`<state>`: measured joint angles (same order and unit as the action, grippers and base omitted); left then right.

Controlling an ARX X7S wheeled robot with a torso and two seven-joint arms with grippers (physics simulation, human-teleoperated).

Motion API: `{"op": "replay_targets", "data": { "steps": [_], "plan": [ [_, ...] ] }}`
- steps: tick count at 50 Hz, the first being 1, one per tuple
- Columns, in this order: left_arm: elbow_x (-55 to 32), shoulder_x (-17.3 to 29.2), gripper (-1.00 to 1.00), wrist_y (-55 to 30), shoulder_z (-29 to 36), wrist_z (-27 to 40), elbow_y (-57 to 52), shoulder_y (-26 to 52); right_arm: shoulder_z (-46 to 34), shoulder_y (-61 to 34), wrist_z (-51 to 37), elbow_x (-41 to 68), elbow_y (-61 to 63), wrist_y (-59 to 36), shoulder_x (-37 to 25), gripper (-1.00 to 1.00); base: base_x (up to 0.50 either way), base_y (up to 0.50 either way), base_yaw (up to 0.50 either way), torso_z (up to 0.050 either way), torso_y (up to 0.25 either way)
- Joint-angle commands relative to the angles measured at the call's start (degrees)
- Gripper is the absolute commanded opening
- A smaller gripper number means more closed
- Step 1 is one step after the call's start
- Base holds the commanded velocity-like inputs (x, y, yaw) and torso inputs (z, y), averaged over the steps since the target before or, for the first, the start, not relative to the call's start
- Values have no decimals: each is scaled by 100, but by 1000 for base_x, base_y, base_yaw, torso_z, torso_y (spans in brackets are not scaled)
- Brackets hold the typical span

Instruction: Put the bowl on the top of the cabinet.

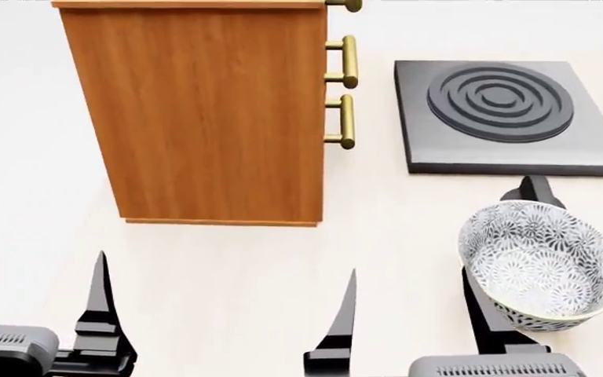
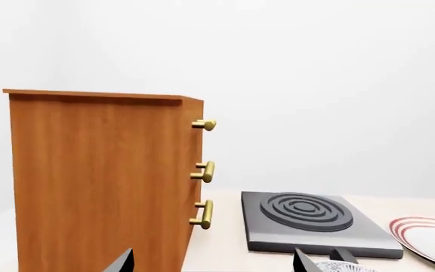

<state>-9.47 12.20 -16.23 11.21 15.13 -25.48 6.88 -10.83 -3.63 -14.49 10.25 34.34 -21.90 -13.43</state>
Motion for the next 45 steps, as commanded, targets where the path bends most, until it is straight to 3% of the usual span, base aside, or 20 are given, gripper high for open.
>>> {"op": "replay_targets", "data": {
  "steps": [1,14,27,45],
  "plan": [
    [-35,32,100,2,15,37,-10,2,-46,-7,-51,12,15,-36,-42,100,500,27,0,0,0],
    [-63,63,100,26,35,74,4,7,-58,-7,-108,17,-44,80,-59,100,471,28,0,0,0],
    [-93,95,100,25,76,119,-5,15,-93,-11,-117,66,-82,93,-102,100,52,1,0,0,0],
    [-145,143,100,65,108,171,30,19,-125,-28,-286,-15,-90,100,-119,100,436,72,0,0,1]
  ]
}}
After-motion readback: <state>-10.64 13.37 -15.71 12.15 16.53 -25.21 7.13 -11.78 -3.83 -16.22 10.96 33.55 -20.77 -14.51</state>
